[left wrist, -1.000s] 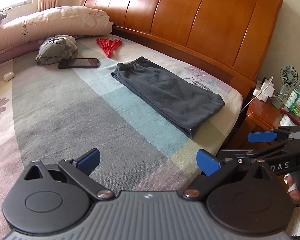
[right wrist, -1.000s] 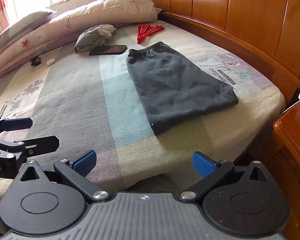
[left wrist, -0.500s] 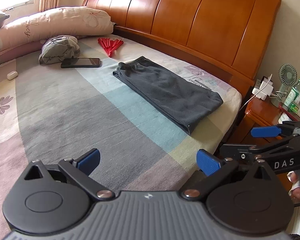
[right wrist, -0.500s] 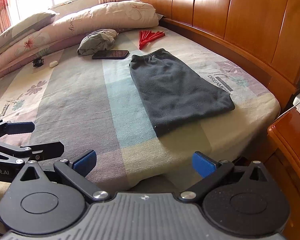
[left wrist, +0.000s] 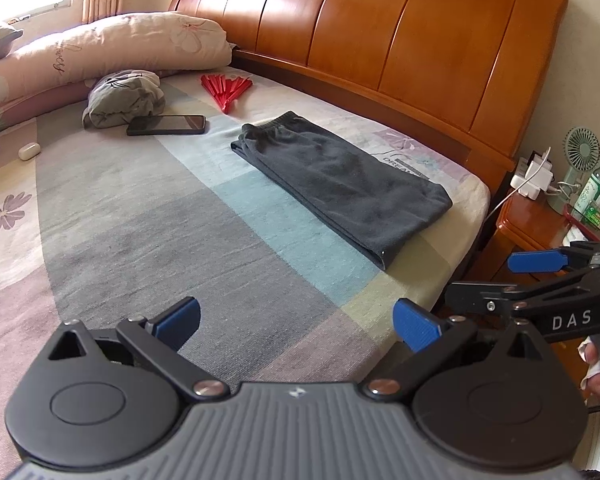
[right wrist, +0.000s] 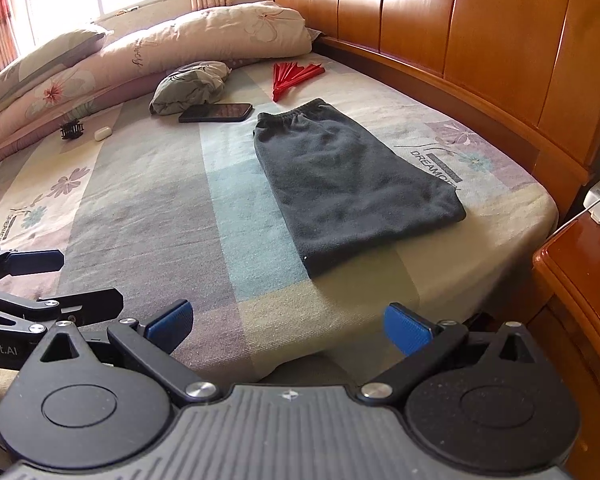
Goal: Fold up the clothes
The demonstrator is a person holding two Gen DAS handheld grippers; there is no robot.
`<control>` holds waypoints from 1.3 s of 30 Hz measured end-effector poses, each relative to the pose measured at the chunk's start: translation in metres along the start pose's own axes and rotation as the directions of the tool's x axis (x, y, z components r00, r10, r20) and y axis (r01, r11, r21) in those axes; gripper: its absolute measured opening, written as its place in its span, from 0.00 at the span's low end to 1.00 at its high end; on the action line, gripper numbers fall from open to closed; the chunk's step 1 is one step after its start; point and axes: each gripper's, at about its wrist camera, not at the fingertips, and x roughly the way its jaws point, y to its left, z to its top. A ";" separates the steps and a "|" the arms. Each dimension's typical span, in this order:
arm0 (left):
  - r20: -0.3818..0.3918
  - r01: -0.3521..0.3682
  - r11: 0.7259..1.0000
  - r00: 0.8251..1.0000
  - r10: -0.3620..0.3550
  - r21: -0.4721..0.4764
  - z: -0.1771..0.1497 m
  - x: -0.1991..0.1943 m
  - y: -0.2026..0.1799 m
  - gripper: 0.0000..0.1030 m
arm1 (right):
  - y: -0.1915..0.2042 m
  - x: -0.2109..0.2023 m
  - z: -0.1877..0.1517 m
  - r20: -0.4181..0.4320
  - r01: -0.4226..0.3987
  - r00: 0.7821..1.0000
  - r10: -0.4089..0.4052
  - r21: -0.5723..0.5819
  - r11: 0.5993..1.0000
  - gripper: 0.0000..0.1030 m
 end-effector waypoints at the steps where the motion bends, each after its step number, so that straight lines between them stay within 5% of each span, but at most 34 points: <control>1: -0.002 -0.001 1.000 1.000 0.001 0.000 0.000 0.000 0.000 0.99 | 0.000 0.000 0.000 0.001 -0.001 1.000 0.001 0.001 1.000 1.00; 39: -0.024 -0.020 1.000 0.999 0.020 0.018 0.007 0.009 0.000 0.99 | -0.003 0.002 0.009 0.004 -0.005 1.000 0.005 0.007 1.000 1.00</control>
